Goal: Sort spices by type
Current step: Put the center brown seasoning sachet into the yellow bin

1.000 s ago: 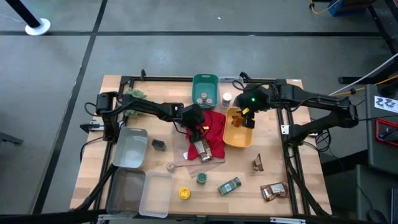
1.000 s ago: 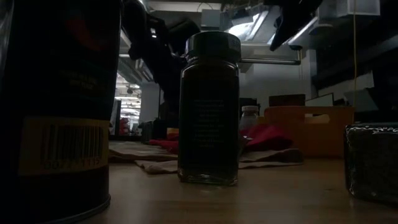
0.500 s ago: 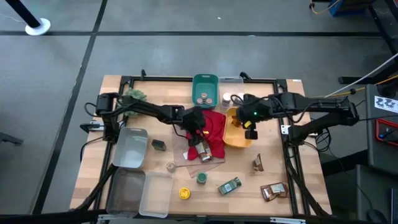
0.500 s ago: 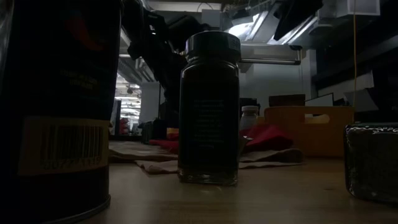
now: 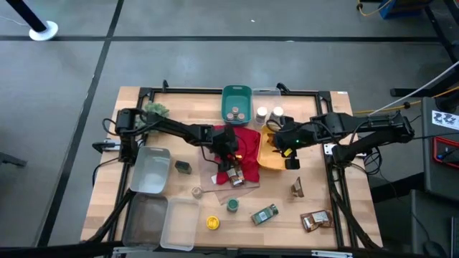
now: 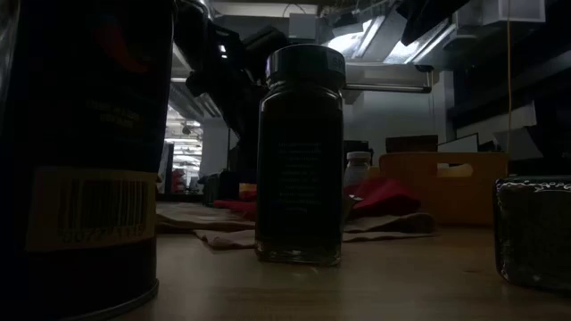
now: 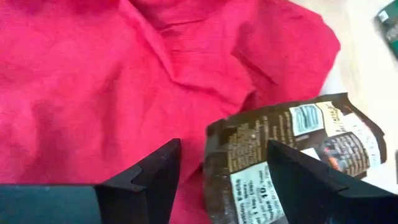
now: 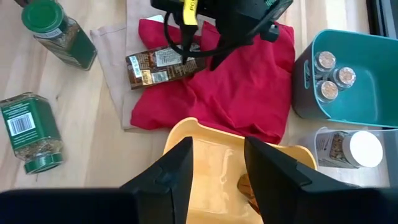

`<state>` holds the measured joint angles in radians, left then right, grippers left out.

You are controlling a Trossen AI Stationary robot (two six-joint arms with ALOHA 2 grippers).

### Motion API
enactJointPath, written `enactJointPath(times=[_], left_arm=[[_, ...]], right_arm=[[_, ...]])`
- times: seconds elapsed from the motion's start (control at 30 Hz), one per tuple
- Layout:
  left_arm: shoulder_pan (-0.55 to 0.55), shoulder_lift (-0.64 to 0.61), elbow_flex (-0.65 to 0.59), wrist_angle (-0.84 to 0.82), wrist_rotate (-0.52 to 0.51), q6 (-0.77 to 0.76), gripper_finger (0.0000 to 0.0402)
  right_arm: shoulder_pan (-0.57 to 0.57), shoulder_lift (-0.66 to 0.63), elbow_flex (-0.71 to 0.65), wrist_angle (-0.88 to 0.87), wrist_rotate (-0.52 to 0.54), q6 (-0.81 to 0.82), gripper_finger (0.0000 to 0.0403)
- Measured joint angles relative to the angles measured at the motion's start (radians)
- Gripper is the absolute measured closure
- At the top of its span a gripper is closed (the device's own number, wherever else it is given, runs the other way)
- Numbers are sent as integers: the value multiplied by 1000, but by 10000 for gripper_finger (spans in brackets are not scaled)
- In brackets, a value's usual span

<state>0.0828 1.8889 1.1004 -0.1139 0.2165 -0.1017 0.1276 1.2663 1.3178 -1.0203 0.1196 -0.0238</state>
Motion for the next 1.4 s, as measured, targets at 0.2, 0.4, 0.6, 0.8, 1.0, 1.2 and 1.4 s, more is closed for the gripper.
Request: enactJointPath(times=[0.2,0.4,0.6,0.8,1.0,1.2,1.4], left_arm=[[-37,0,0,0,1,17,180],[-57,0,0,0,-16,24,182],[-57,0,0,0,-24,23,225],[-57,-5,0,9,-23,0,263],[-57,-6,0,43,-16,-3,279],[-58,-7,0,45,67,-8,297],[-71,-8,0,44,92,13,311]], right_arm=[[-1,0,0,0,1,0,259],[-1,0,0,0,2,1,259],[-1,0,0,0,2,0,259],[-1,0,-13,31,2,20,259],[-1,0,-53,46,-8,30,259],[-1,1,-72,43,-10,30,259],[-1,1,-72,74,-32,46,259]])
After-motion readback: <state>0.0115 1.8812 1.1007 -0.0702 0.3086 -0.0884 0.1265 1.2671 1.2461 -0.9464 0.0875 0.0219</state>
